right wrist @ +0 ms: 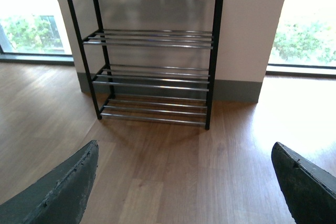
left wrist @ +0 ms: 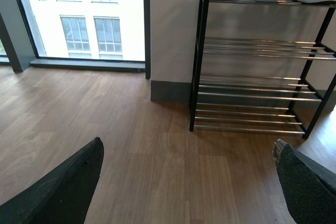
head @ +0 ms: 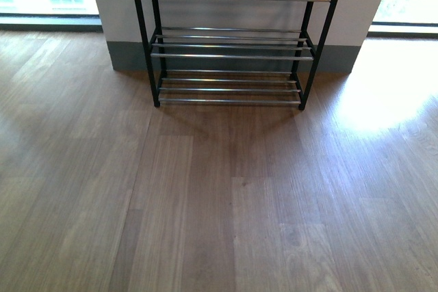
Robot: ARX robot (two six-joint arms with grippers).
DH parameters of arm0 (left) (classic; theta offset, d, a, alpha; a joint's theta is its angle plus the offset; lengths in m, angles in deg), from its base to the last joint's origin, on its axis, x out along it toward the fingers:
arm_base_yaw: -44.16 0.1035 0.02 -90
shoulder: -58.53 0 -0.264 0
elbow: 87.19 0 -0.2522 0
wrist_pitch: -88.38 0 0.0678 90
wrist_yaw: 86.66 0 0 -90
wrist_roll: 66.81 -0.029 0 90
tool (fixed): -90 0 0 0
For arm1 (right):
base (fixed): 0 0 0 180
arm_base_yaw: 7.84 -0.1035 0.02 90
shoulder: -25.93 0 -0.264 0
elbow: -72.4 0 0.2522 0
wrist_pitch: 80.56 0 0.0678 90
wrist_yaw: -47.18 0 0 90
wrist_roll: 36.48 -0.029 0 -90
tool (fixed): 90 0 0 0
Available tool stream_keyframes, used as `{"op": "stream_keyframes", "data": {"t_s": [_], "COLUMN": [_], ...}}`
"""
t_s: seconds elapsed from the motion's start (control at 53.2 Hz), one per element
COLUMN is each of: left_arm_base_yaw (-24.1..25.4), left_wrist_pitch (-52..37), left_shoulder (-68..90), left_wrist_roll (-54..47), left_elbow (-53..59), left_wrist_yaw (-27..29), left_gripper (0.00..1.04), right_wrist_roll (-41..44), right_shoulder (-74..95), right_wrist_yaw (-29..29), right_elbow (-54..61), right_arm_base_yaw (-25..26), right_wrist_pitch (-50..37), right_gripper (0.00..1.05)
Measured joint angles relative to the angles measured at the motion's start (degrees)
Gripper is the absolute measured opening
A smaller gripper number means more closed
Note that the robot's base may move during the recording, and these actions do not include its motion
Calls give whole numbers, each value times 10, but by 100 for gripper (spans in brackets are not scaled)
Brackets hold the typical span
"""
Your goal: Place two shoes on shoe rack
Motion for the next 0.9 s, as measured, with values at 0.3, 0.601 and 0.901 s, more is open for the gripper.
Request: {"op": "stream_keyframes", "data": {"t_s": [0.3, 0.601, 0.901], "left_arm_base_yaw": [0, 0, 0], "left_wrist_pitch": [0, 0, 0], "left_shoulder": [0, 0, 0], "left_wrist_roll": [0, 0, 0], "left_elbow": [0, 0, 0], "left_wrist_yaw": [0, 0, 0], "left_gripper": [95, 95, 95], "right_wrist_roll": [0, 0, 0], "right_shoulder": [0, 0, 0], "right_wrist_yaw": [0, 0, 0], "right_elbow": [0, 0, 0], "right_arm_base_yaw": [0, 0, 0], "right_wrist_pitch": [0, 0, 0], "right_gripper": [96, 96, 96]}}
